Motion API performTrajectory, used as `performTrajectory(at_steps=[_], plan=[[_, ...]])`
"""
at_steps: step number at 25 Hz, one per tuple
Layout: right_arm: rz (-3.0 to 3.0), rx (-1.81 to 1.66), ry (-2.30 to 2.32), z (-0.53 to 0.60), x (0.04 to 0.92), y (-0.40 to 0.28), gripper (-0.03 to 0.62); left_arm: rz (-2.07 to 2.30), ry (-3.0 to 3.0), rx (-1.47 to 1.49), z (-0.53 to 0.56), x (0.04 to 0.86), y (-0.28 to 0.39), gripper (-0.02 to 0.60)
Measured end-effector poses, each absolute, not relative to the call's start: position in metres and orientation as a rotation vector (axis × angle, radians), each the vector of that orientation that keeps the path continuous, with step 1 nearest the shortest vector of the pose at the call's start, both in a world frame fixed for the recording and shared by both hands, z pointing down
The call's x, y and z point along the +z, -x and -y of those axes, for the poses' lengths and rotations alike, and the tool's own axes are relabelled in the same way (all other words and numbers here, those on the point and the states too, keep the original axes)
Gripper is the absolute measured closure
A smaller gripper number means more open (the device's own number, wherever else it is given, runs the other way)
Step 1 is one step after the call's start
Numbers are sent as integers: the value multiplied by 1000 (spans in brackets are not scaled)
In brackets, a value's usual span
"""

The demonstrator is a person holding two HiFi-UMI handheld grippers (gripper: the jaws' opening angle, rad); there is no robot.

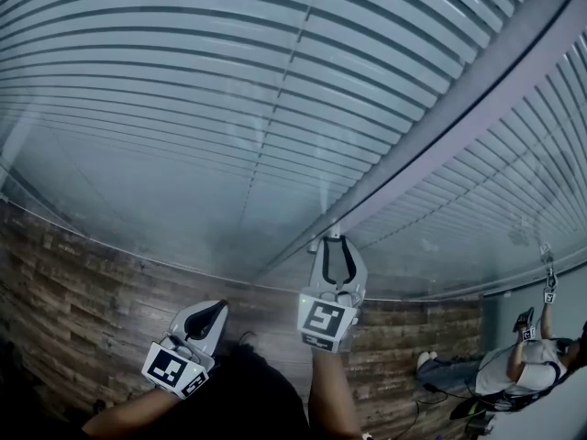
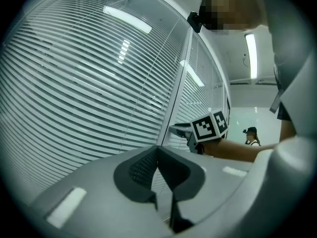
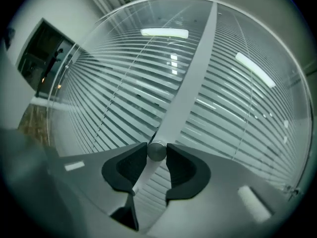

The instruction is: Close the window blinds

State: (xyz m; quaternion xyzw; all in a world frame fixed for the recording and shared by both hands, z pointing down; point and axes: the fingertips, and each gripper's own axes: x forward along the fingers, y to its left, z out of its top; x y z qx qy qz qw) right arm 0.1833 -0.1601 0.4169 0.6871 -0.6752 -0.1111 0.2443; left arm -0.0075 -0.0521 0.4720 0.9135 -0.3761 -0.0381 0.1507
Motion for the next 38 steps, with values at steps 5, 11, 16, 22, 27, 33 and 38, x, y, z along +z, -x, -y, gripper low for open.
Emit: performTrajectory(at_steps=[5, 11, 16, 22, 27, 33, 38], plan=[[1724, -450, -1815, 161, 417, -184, 468, 1091, -2610, -103, 55, 473, 8, 583], [2005, -171, -2004, 159, 416, -188, 437, 1097, -2605, -102, 55, 476, 10, 583], [2252, 227, -2163, 155, 424, -194, 425, 1118, -2592, -105, 52, 479, 17, 583], [2295, 318, -2211, 158, 426, -194, 465, 1128, -2612, -98, 48, 481, 21, 583], [2175, 95, -2108, 160, 423, -196, 467, 1129, -2588, -88, 49, 481, 21, 583], [1995, -192, -1976, 161, 418, -191, 467, 1126, -2592, -89, 46, 476, 19, 583], [1898, -289, -1898, 162, 418, -189, 468, 1118, -2590, -89, 45, 475, 18, 583]])
